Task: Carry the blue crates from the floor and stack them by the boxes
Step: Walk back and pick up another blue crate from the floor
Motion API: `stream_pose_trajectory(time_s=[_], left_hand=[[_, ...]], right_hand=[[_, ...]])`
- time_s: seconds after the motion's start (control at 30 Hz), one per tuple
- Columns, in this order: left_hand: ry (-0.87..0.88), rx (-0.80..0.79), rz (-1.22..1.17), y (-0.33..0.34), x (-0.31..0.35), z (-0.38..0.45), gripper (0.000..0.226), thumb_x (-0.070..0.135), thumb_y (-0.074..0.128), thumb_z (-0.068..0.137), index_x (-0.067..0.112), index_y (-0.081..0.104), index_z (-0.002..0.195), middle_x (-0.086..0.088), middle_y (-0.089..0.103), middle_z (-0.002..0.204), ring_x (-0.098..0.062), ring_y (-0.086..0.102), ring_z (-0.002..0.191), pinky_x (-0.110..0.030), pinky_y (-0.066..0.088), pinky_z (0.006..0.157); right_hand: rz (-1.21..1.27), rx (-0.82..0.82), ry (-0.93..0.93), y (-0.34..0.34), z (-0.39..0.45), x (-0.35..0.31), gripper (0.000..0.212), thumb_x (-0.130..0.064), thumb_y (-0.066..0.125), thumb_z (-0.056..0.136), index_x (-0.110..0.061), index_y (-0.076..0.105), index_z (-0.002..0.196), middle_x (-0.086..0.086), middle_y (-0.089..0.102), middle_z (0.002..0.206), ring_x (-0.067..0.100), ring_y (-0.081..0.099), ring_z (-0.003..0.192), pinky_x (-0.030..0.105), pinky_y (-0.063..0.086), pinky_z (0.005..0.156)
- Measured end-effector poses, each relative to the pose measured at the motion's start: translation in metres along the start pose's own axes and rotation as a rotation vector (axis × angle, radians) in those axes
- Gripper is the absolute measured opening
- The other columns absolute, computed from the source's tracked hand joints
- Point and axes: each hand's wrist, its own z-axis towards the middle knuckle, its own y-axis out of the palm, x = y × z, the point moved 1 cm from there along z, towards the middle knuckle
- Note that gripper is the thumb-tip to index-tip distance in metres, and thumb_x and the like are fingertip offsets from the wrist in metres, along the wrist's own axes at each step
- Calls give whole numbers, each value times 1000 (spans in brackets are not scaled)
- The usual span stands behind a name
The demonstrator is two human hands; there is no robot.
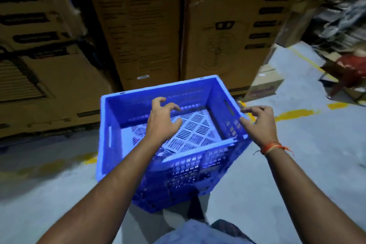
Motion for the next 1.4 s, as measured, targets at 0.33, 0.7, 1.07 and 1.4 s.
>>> stream_pose_trajectory(time_s=[0.33,0.7,1.07,1.4], left_hand=[[425,-427,-326,157,199,22,24,24,73,81,31,70,105,6,44,125,-2,62,93,-3,40,70],[622,-834,-291,363,408,26,20,33,70,84,37,68,104,13,48,121,3,63,94,-18,47,73],[773,-1115,-168,529,531,51,20,35,68,85,36,69,105,10,51,118,1,65,94,-20,50,76],[910,-1239,-94,681,652,152,21,37,67,85,37,68,106,8,52,117,-1,65,92,-17,49,75]], right_hand=[[132,201,380,-143,-64,138,19,-13,72,81,-22,74,98,7,57,118,8,69,84,20,50,82],[124,381,673,-286,-85,307,17,-17,72,80,-32,74,89,-3,62,111,0,66,71,22,49,74],[207,501,868,-362,-56,422,17,-14,71,82,-29,74,90,-3,61,110,9,66,77,14,44,71],[205,590,1015,-417,42,541,19,-9,72,79,-26,75,88,-6,66,105,-2,65,75,21,49,77]])
